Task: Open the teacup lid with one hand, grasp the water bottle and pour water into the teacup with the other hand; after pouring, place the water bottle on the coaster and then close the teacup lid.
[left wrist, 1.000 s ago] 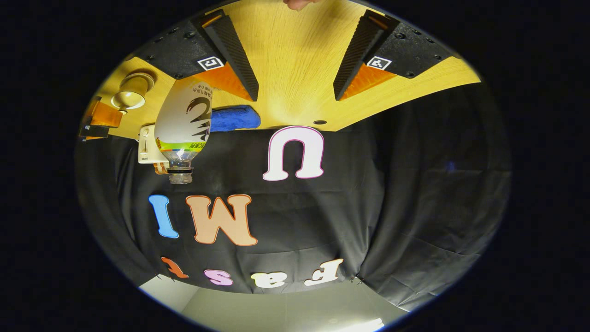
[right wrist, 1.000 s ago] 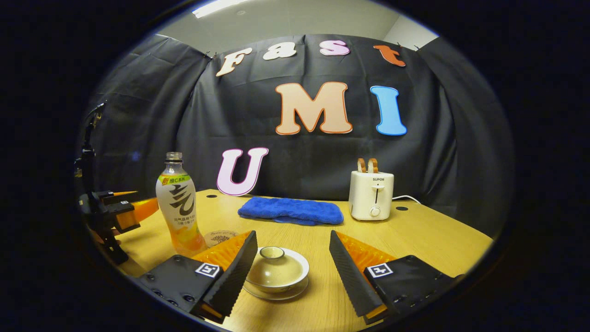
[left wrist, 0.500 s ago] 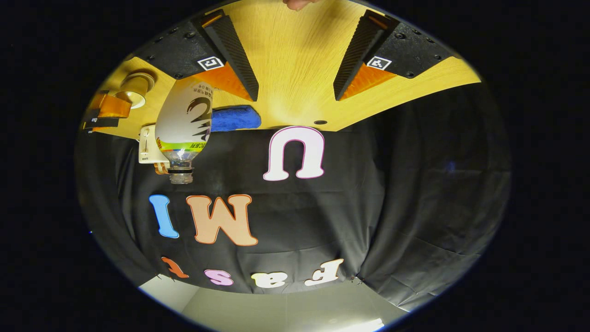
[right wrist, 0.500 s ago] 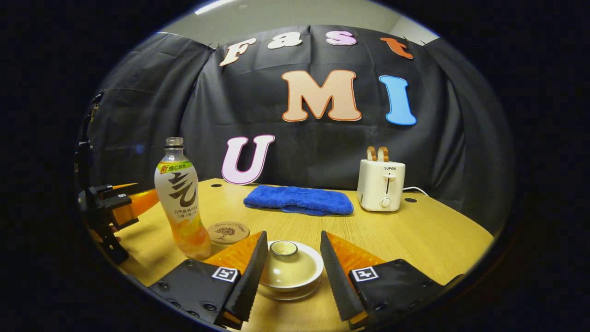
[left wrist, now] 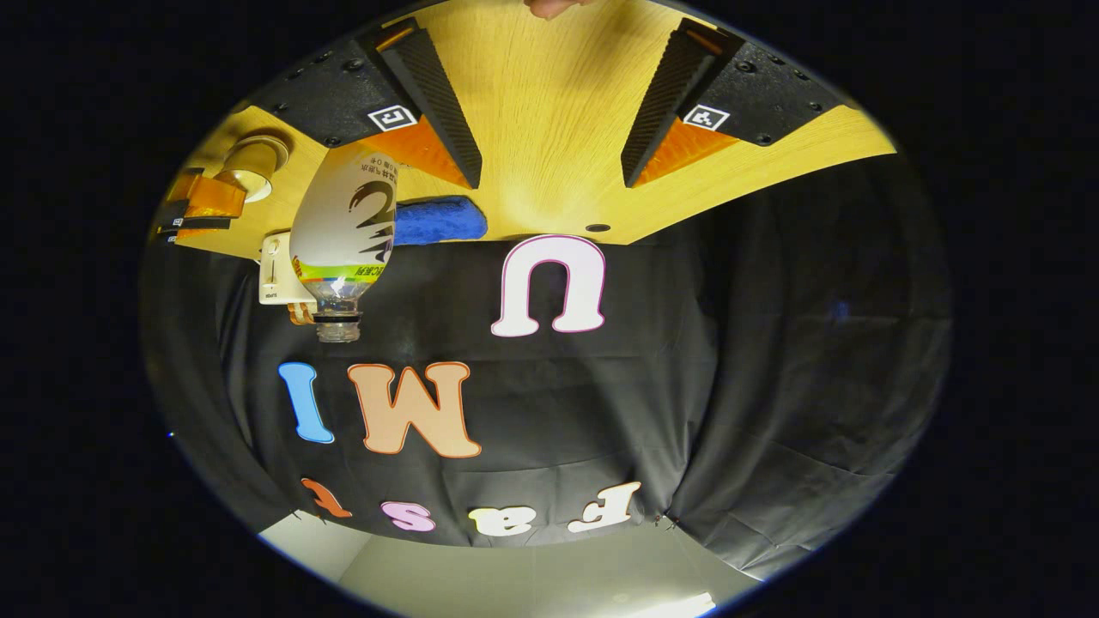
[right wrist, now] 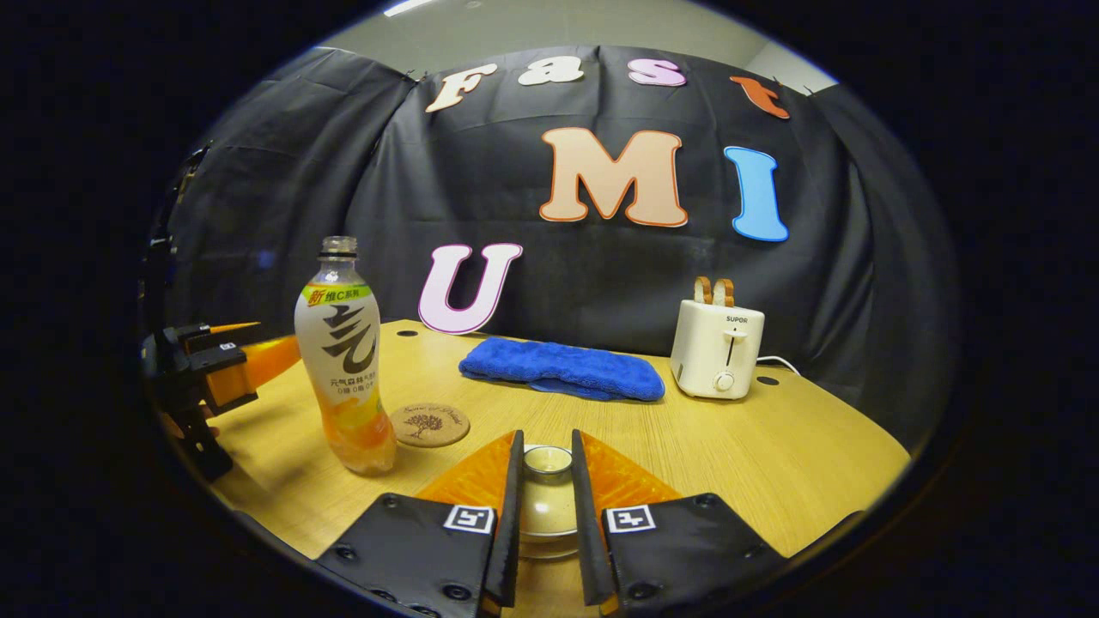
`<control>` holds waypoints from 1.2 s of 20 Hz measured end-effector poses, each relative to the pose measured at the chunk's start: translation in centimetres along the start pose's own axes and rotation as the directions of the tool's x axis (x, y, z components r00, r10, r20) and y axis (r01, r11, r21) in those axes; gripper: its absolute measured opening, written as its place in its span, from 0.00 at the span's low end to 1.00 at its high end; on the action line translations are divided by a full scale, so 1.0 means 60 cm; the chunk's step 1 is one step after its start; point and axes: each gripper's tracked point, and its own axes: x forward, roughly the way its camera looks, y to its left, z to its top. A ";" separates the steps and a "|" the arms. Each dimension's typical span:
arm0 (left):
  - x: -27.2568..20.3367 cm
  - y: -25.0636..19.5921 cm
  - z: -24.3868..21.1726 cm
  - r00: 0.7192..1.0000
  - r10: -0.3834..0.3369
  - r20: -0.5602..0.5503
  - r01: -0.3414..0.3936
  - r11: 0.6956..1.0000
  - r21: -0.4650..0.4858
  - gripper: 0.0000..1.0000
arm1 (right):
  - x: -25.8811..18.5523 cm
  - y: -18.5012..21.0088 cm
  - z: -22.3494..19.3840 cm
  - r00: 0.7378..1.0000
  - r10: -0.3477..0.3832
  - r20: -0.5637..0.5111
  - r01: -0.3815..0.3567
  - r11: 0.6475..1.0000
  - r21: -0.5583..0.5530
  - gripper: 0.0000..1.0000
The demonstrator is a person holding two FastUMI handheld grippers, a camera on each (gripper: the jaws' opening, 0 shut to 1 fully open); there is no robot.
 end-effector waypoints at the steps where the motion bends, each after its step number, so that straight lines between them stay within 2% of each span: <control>1: 0.000 0.000 0.000 1.000 0.000 0.001 0.000 1.000 0.000 0.96 | 0.001 0.003 0.002 1.000 0.001 0.005 -0.001 1.000 0.006 0.32; 5: 0.000 -0.005 0.002 1.000 -0.025 0.002 0.025 1.000 0.000 0.95 | -0.002 0.002 0.005 1.000 0.003 0.013 -0.004 1.000 0.017 0.33; 9: -0.007 -0.035 0.002 0.994 -0.113 0.004 0.113 0.994 -0.001 0.96 | -0.002 0.002 0.005 1.000 0.002 0.015 -0.003 0.999 0.040 0.32; 15: -0.029 -0.053 0.004 0.980 -0.197 0.009 0.197 0.980 -0.006 0.96 | -0.012 -0.004 0.024 0.998 -0.003 0.055 0.000 0.999 0.051 0.34; 24: -0.070 -0.126 0.005 0.930 -0.368 0.009 0.368 0.926 -0.087 0.96 | -0.039 -0.035 0.060 0.994 -0.029 0.106 0.020 0.996 0.083 0.33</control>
